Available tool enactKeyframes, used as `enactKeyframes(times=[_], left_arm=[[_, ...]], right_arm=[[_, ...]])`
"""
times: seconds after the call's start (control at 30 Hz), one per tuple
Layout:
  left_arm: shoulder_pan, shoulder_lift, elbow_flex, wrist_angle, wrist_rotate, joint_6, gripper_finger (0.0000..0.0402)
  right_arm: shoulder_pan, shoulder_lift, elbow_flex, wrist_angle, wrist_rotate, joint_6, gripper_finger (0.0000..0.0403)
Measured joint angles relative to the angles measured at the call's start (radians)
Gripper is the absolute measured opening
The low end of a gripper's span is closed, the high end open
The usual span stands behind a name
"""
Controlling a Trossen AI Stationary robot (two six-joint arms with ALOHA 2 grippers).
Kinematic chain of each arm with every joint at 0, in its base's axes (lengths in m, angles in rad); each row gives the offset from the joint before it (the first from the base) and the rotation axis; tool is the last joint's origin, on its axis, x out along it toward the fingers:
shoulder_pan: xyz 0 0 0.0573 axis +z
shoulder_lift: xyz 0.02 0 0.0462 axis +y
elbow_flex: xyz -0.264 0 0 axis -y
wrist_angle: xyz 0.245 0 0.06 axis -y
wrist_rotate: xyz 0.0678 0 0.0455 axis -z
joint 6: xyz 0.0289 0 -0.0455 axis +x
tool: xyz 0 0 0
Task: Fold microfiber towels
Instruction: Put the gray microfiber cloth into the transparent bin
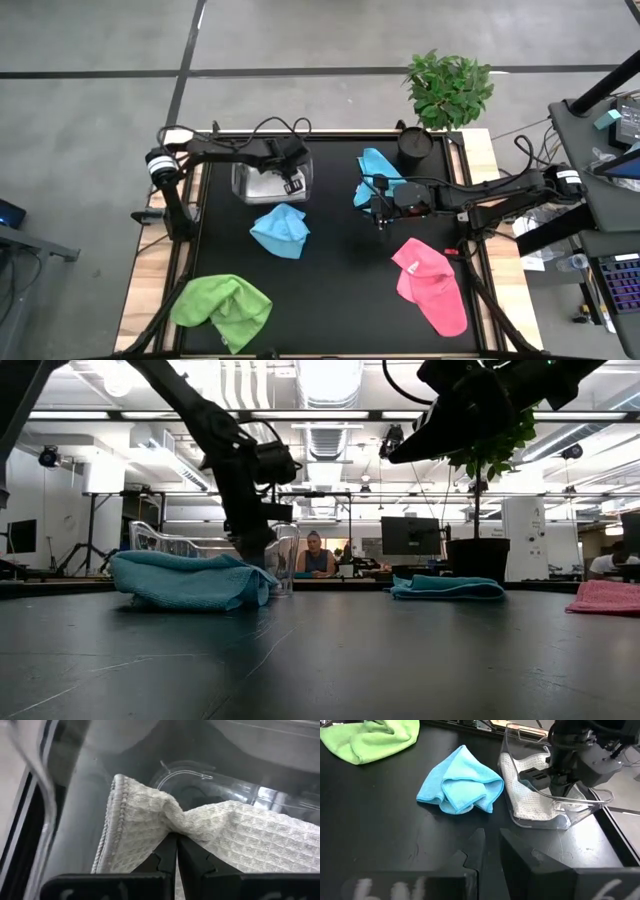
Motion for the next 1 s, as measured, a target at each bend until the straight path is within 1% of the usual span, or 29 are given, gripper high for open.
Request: enactKeyframes(times=[0.23, 0.37, 0.53, 0.8, 1.0], left_arm=[[-0.006, -0.096, 0.005, 0.006, -0.002, 0.001, 0.0000], [-0.001, -0.126, -0.008, 0.066, -0.008, 0.000, 0.0000], [-0.001, -0.110, -0.035, 0.145, -0.008, -0.001, 0.0000], [-0.001, -0.059, -0.041, 0.191, -0.045, -0.026, 0.0000], [-0.003, -0.041, -0.043, 0.216, -0.051, -0.028, 0.0000]], right_arm=[[0.000, 0.000, 0.000, -0.001, 0.000, -0.003, 0.0048], [0.000, 0.000, -0.002, 0.000, 0.000, -0.011, 0.0048], [0.000, 0.001, -0.005, 0.000, 0.000, -0.010, 0.0048], [0.000, 0.001, -0.008, -0.001, 0.000, -0.010, 0.0048], [0.000, 0.001, -0.008, -0.001, 0.000, -0.010, 0.0048]])
